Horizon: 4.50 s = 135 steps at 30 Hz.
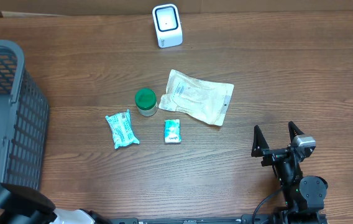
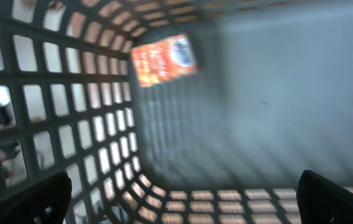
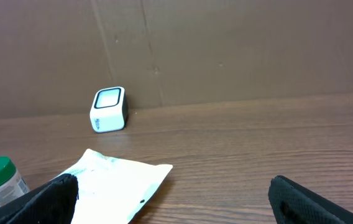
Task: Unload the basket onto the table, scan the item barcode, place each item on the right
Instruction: 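Release the small packet and return the left gripper to the basket, then grasp the orange Kleenex pack in the basket with the left gripper, then carry the orange pack toward the scanner and lower it onto the table, then release the orange pack and retract the left gripper beside the basket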
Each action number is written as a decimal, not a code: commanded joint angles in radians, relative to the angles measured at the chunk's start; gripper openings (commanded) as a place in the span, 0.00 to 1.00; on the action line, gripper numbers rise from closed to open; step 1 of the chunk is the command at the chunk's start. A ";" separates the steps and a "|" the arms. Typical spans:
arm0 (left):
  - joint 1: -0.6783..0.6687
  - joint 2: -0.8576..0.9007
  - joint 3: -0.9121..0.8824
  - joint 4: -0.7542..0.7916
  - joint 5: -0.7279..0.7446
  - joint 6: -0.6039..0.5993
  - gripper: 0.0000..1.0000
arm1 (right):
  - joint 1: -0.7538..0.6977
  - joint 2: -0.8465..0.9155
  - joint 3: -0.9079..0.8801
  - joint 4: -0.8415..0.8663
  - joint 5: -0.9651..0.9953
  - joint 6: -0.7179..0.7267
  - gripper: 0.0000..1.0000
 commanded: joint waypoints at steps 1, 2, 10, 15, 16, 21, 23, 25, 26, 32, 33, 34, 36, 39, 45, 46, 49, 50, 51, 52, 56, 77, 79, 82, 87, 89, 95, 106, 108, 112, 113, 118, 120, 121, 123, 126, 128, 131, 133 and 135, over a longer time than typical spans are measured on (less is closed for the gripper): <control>0.020 0.013 -0.089 0.037 -0.085 -0.023 0.98 | -0.006 -0.007 -0.011 0.005 0.011 0.000 1.00; 0.021 0.013 -0.113 0.055 -0.103 -0.023 0.98 | -0.006 -0.007 -0.011 0.005 0.011 0.000 1.00; 0.021 0.016 -0.335 0.279 -0.192 0.041 0.96 | -0.006 -0.007 -0.011 0.005 0.011 0.000 1.00; 0.021 0.016 -0.447 0.485 -0.192 0.154 0.93 | -0.006 -0.007 -0.011 0.005 0.011 0.000 1.00; 0.021 0.016 -0.463 0.512 -0.192 0.162 0.93 | -0.006 -0.007 -0.011 0.005 0.011 0.000 1.00; 0.026 0.017 -0.599 0.727 -0.192 0.285 0.90 | -0.006 -0.007 -0.011 0.005 0.011 0.000 1.00; 0.031 0.018 -0.645 0.795 -0.189 0.330 0.88 | -0.006 -0.007 -0.011 0.005 0.011 0.000 1.00; 0.034 0.023 -0.677 0.856 -0.188 0.391 0.85 | -0.006 -0.007 -0.011 0.005 0.011 0.000 1.00; 0.034 0.024 -0.685 0.869 -0.188 0.405 0.84 | -0.006 -0.007 -0.011 0.005 0.011 0.000 1.00; 0.050 0.038 -0.699 0.931 -0.187 0.453 0.81 | -0.006 -0.007 -0.011 0.005 0.011 0.000 1.00; 0.053 0.045 -0.699 0.937 -0.180 0.463 0.82 | -0.006 -0.007 -0.011 0.005 0.011 0.000 1.00; 0.059 0.054 -0.699 0.946 -0.172 0.478 0.81 | -0.006 -0.007 -0.011 0.005 0.011 0.000 1.00; 0.072 0.085 -0.699 0.964 -0.148 0.510 0.79 | -0.006 -0.007 -0.011 0.005 0.011 0.000 1.00; 0.084 0.119 -0.699 0.978 -0.129 0.510 0.77 | -0.006 -0.007 -0.011 0.005 0.011 0.000 1.00; 0.085 0.153 -0.699 1.006 -0.109 0.509 0.09 | -0.006 -0.007 -0.011 0.005 0.011 0.000 1.00; 0.085 0.153 -0.699 1.011 -0.100 0.509 0.04 | -0.006 -0.007 -0.011 0.006 0.011 0.000 1.00; 0.076 0.152 -0.698 1.008 -0.100 0.509 0.04 | -0.006 -0.007 -0.011 0.005 0.011 0.000 1.00; 0.067 0.150 -0.692 1.001 -0.100 0.509 0.04 | -0.006 -0.007 -0.011 0.005 0.011 0.000 1.00; 0.060 0.146 -0.686 0.993 -0.100 0.509 0.04 | -0.006 -0.007 -0.011 0.005 0.011 0.000 1.00; 0.046 0.138 -0.669 0.974 -0.100 0.509 0.04 | -0.006 -0.007 -0.011 0.005 0.011 0.000 1.00; -0.014 0.092 -0.577 0.882 -0.016 0.488 0.04 | -0.006 -0.007 -0.011 0.005 0.011 0.000 1.00; -0.434 -0.354 -0.169 0.786 0.320 0.344 0.04 | -0.006 -0.007 -0.011 0.005 0.011 0.000 1.00; -0.535 -0.395 -0.167 0.791 0.336 0.357 0.04 | -0.006 -0.007 -0.011 0.005 0.011 0.000 1.00; -0.704 -0.424 -0.167 0.739 0.336 0.402 0.04 | -0.006 -0.007 -0.011 0.005 0.011 0.000 1.00; -1.081 -0.355 -0.220 0.455 0.335 0.383 0.04 | -0.006 -0.007 -0.011 0.005 0.011 0.000 1.00; -1.178 -0.297 -0.266 0.390 0.335 0.354 0.04 | -0.006 -0.007 -0.011 0.006 0.011 0.000 1.00; -1.349 -0.134 -0.403 0.370 0.312 0.285 0.04 | -0.006 -0.007 -0.011 0.005 0.011 0.000 1.00; -1.433 -0.001 -0.417 0.387 0.257 0.246 0.86 | -0.006 -0.007 -0.011 0.005 0.011 0.000 1.00; -1.429 -0.003 -0.410 0.387 0.256 0.215 0.93 | -0.006 -0.007 -0.011 0.005 0.011 0.000 1.00; -1.405 -0.040 -0.381 0.368 0.257 0.169 0.94 | -0.006 -0.007 -0.011 0.005 0.011 0.000 1.00; -1.387 -0.069 -0.362 0.358 0.257 0.167 0.94 | -0.006 -0.007 -0.011 0.005 0.011 0.000 1.00; -1.284 -0.203 -0.334 0.326 0.257 0.212 0.98 | -0.006 -0.007 -0.011 0.005 0.011 0.000 1.00; -1.225 -0.256 -0.333 0.304 0.269 0.262 0.99 | -0.006 -0.007 -0.011 0.005 0.011 0.000 1.00; -1.184 -0.282 -0.334 0.290 0.292 0.300 1.00 | -0.006 -0.007 -0.011 0.005 0.011 0.000 1.00; -1.095 -0.321 -0.334 0.261 0.351 0.385 1.00 | -0.006 -0.007 -0.011 0.005 0.011 0.000 1.00; -0.944 -0.344 -0.334 0.220 0.416 0.460 1.00 | -0.006 -0.007 -0.011 0.005 0.011 0.000 1.00; -0.810 -0.343 -0.335 0.201 0.434 0.497 0.98 | -0.006 -0.007 -0.011 0.005 0.011 0.000 1.00; -0.690 -0.343 -0.335 0.224 0.426 0.647 0.92 | -0.006 -0.007 -0.011 0.005 0.011 0.000 1.00; -0.650 -0.343 -0.335 0.243 0.412 0.658 0.93 | -0.006 -0.007 -0.011 0.005 0.011 0.000 1.00; -0.605 -0.339 -0.335 0.266 0.402 0.687 0.94 | -0.006 -0.007 -0.011 0.005 0.011 0.000 1.00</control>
